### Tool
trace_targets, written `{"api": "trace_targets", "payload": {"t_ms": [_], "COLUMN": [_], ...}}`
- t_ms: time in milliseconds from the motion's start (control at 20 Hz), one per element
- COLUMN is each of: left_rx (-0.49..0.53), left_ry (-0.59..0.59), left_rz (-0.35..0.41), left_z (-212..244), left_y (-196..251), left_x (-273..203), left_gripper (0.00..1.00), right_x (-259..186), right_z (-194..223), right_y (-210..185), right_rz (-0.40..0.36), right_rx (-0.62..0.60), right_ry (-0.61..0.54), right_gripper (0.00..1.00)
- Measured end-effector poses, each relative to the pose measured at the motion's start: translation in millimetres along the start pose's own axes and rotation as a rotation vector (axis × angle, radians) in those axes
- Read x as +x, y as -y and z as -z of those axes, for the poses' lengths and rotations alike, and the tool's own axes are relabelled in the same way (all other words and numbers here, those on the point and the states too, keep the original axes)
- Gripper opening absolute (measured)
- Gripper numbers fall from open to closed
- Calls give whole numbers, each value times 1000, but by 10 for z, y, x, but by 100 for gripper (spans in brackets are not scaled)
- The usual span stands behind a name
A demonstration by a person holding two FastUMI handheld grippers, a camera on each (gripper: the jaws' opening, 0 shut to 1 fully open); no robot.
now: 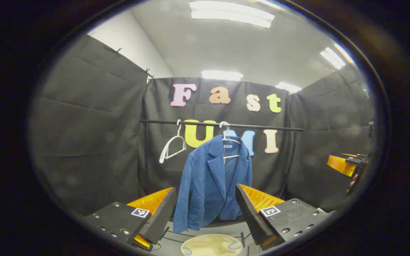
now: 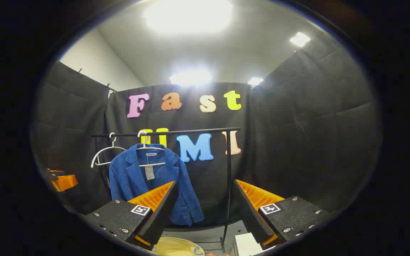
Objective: Grasp the clothes on the hanger with both hands and then place them into the laundry hamper below.
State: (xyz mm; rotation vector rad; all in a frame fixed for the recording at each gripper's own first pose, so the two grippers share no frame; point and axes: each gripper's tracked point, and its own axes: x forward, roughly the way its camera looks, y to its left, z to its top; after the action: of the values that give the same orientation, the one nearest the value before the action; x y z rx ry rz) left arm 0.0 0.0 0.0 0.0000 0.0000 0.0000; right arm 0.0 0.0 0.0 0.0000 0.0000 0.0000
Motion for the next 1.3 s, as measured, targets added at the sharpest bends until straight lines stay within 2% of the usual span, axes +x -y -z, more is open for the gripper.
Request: {"api": "trace_targets", "payload": {"t_ms": [200, 500, 850, 1300], "left_rx": [-2, 55, 39, 21], "left_ry": [0, -6, -57, -49], "left_rz": [3, -46, -74, -92], "left_z": [-25, 3, 256, 219], "left_y": [80, 255, 334, 422], "left_x": [91, 230, 291, 603], "left_gripper": [96, 96, 96, 96], "right_x": [128, 466, 767, 1119], "right_z": [17, 351, 496, 616], "right_y": [-61, -106, -162, -167], "right_rz": [-26, -75, -118, -145], "right_rx": [13, 36, 36, 52], "right_ry": [-1, -65, -96, -122], "right_gripper": [95, 95, 96, 96]}}
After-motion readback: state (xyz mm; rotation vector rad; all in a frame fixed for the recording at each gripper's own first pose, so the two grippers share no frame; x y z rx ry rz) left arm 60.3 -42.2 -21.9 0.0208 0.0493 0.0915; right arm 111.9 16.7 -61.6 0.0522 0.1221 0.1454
